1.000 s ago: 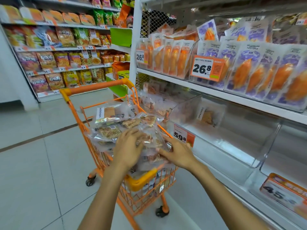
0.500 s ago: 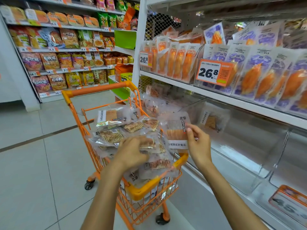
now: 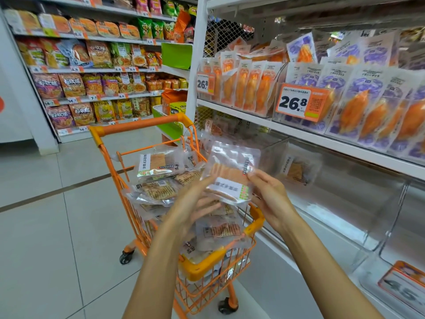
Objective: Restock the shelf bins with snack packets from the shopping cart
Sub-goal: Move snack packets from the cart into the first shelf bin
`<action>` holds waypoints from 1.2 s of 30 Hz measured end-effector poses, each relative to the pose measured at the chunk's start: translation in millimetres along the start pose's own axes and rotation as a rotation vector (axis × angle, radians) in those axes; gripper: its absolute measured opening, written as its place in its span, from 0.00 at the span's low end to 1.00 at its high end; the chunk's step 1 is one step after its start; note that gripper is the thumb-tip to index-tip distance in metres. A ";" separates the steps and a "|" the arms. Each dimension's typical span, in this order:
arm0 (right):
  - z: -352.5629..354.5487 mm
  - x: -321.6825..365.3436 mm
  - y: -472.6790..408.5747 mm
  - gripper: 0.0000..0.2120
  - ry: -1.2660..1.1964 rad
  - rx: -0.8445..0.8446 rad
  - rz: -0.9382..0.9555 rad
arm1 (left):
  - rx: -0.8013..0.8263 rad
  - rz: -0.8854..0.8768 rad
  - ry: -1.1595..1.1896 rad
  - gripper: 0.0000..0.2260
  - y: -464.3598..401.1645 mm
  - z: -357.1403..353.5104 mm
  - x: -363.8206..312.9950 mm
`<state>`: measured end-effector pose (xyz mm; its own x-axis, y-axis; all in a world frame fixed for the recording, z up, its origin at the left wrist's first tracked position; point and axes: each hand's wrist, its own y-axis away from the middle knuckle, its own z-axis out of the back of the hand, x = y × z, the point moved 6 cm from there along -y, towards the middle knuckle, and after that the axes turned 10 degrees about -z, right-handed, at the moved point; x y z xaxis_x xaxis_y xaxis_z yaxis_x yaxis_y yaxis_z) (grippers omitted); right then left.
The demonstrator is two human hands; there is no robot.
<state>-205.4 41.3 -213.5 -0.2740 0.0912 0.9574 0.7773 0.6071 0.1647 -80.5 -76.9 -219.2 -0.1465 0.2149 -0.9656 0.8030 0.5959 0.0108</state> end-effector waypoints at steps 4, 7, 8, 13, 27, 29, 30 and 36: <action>-20.8 2.5 -3.5 0.11 0.168 0.080 0.025 | -0.050 -0.016 -0.079 0.18 -1.2 24.1 -6.7; -33.6 7.1 -6.3 0.14 0.477 0.037 0.132 | -0.225 -0.161 0.031 0.13 -1.4 43.8 -24.1; -40.2 4.9 -7.9 0.18 0.641 0.076 0.157 | -0.291 -0.179 0.069 0.11 -2.5 50.1 -25.6; -56.9 -52.6 -5.4 0.39 1.431 0.414 0.118 | -0.408 -0.141 -0.086 0.06 -4.7 59.7 -17.8; 12.8 30.2 12.8 0.10 0.900 0.009 0.420 | -0.275 -0.150 0.168 0.08 2.4 47.2 -23.0; 30.8 37.2 12.8 0.11 0.679 -0.074 0.363 | -0.259 -0.126 0.182 0.08 1.2 45.6 -22.1; 36.0 36.9 13.9 0.11 0.586 -0.085 0.299 | -0.240 -0.111 0.176 0.08 0.7 44.3 -21.8; 55.3 16.6 10.1 0.07 0.352 -0.040 -0.071 | -0.125 -0.032 0.007 0.03 -4.5 40.2 -16.7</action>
<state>-233.4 92.6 -209.1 -0.1212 -0.2320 0.9651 0.7866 0.5706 0.2359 -58.5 -114.3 -213.5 -0.1753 0.1997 -0.9641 0.7196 0.6943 0.0130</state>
